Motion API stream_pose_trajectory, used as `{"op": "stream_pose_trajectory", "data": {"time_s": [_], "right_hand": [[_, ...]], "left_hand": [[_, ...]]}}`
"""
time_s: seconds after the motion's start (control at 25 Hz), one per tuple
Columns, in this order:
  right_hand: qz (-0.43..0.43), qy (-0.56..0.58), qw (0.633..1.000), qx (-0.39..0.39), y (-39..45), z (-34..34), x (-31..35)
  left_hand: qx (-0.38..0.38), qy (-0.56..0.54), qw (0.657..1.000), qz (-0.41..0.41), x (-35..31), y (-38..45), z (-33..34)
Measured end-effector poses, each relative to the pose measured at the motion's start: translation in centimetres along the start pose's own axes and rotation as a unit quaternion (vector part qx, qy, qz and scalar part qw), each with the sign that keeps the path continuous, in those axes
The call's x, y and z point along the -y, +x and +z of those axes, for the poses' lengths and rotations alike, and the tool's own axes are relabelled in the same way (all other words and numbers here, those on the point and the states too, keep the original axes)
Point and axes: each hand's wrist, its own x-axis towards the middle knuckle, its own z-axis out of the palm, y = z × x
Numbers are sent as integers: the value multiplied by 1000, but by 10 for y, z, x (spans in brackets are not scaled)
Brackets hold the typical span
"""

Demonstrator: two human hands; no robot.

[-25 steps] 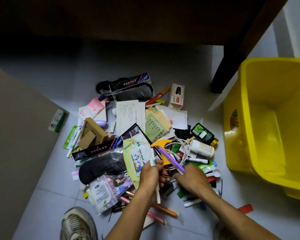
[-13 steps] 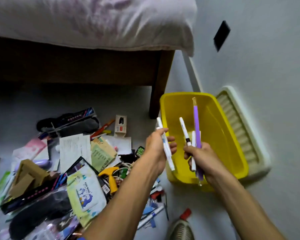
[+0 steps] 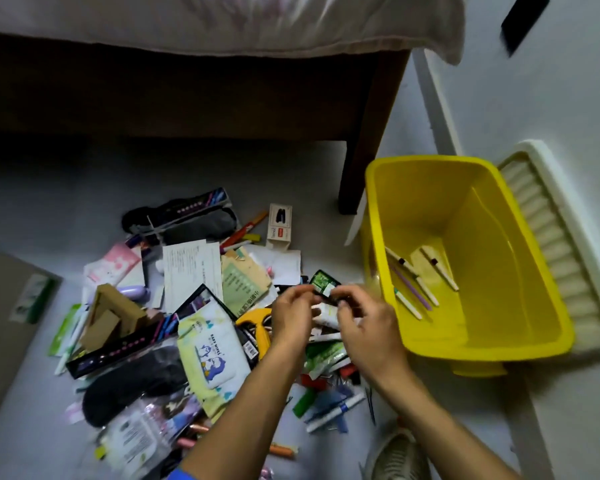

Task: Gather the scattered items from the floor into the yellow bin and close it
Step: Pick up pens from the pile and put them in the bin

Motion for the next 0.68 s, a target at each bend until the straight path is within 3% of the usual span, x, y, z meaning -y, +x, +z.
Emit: {"op": "stream_pose_trajectory", "data": {"time_s": [0.08, 0.16, 0.28, 0.4, 0.48, 0.56, 0.6, 0.68], "right_hand": [[40, -60, 994, 78, 5, 40, -22], [102, -112, 983, 102, 21, 66, -48], [157, -188, 962, 120, 46, 90, -84], [198, -291, 925, 145, 55, 100, -102], [229, -291, 914, 164, 52, 97, -100], [260, -205, 931, 152, 43, 87, -87], [261, -152, 944, 131, 36, 80, -76], [212, -64, 973, 70, 19, 59, -48]], "left_hand": [[3, 243, 966, 84, 26, 22, -16], [40, 408, 892, 191, 45, 43, -17], [136, 506, 802, 285, 64, 68, -7], [134, 633, 711, 275, 71, 77, -5], [122, 684, 661, 284, 70, 71, -11], [120, 674, 666, 297, 66, 59, -21], [121, 644, 693, 301, 62, 51, -29], [137, 503, 799, 301, 51, 26, -45]]}}
